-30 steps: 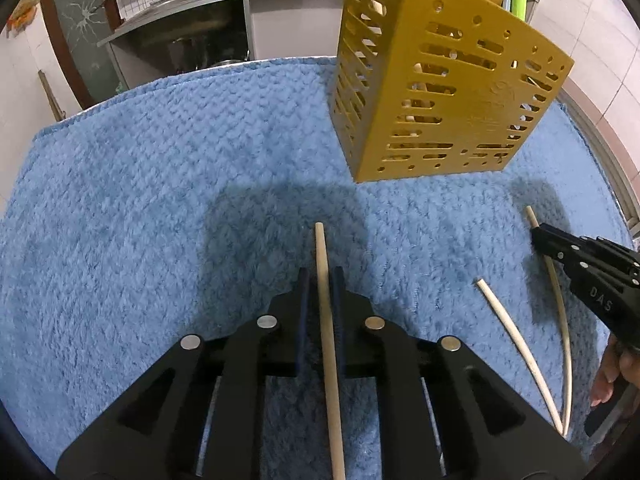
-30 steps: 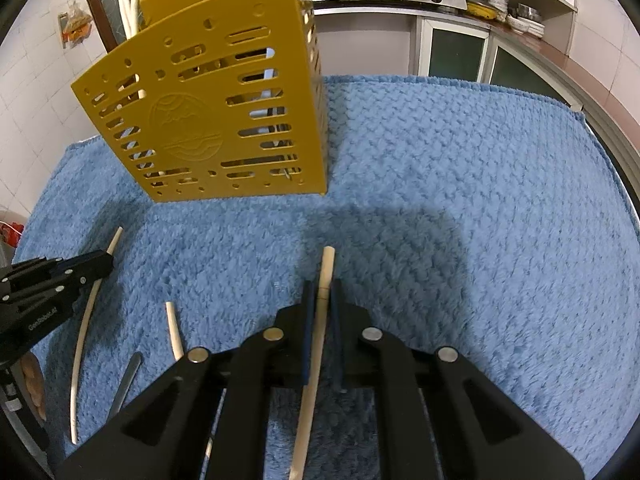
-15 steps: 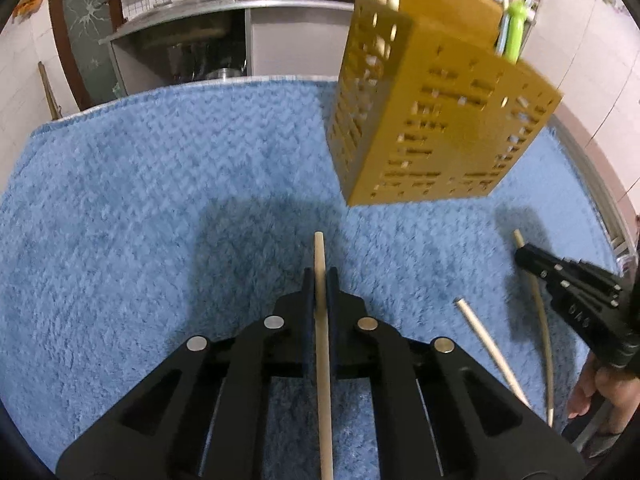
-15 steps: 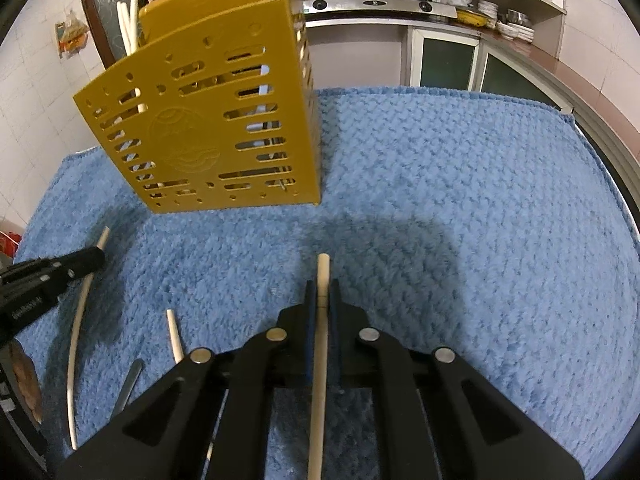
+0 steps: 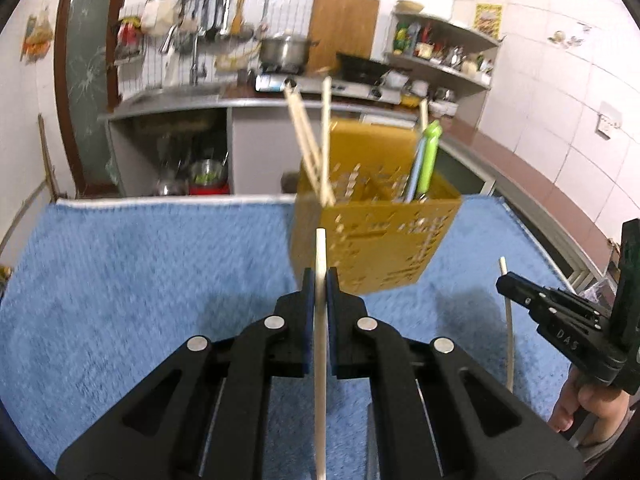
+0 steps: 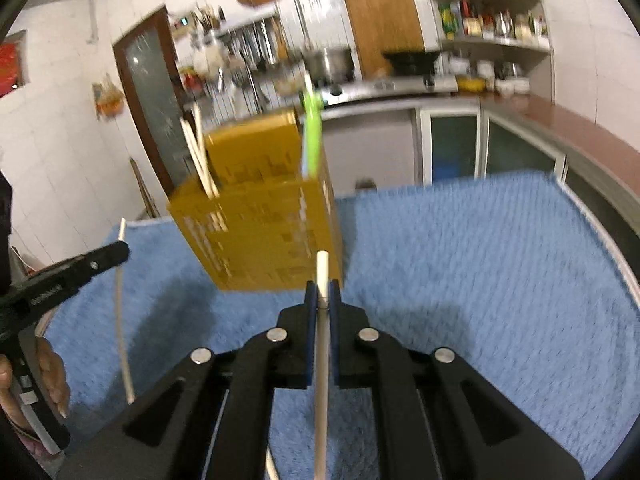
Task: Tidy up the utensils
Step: 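Lift both chopsticks upright and lower them into the yellow holder, then open both grippers to drop the chopsticks into the holder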
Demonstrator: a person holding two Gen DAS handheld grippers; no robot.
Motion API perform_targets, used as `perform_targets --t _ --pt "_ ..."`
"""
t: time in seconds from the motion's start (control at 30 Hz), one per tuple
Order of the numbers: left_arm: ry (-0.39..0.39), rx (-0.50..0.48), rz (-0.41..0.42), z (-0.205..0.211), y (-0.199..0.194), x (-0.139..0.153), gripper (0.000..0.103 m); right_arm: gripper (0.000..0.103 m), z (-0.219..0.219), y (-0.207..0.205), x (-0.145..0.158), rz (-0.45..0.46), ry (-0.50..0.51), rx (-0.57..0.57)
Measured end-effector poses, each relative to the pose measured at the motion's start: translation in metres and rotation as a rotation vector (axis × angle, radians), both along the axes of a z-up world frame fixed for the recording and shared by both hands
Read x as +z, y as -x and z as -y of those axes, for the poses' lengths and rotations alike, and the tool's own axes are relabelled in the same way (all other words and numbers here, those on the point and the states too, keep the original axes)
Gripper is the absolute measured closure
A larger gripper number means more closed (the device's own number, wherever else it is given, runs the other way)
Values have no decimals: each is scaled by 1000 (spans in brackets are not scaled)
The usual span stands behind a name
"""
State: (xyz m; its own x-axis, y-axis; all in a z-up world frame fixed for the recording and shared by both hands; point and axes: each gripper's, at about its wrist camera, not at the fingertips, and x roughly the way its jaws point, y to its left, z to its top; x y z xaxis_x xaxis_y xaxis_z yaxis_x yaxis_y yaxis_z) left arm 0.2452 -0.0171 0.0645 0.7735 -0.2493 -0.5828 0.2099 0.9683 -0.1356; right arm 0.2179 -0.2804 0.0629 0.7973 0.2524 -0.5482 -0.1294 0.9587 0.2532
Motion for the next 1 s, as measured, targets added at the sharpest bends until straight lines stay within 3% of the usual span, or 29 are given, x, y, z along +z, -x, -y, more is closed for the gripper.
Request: perform_targets --t 0.3,0.6,0.77,0.9,1.0 --pt "44 1 87 -3 8 37 99 97 3 15 47 217 -1 -25" --pt "82 5 232 3 -16 125 99 97 1 -17 135 460 -18 -63" --pt "76 15 281 10 -36 158 99 97 -7 -38 172 578 -18 -103" --pt "46 19 306 19 -47 168 99 97 -17 -57 179 641 16 -124" --pt "48 23 293 22 -59 160 99 97 -25 -75 164 650 39 -136"
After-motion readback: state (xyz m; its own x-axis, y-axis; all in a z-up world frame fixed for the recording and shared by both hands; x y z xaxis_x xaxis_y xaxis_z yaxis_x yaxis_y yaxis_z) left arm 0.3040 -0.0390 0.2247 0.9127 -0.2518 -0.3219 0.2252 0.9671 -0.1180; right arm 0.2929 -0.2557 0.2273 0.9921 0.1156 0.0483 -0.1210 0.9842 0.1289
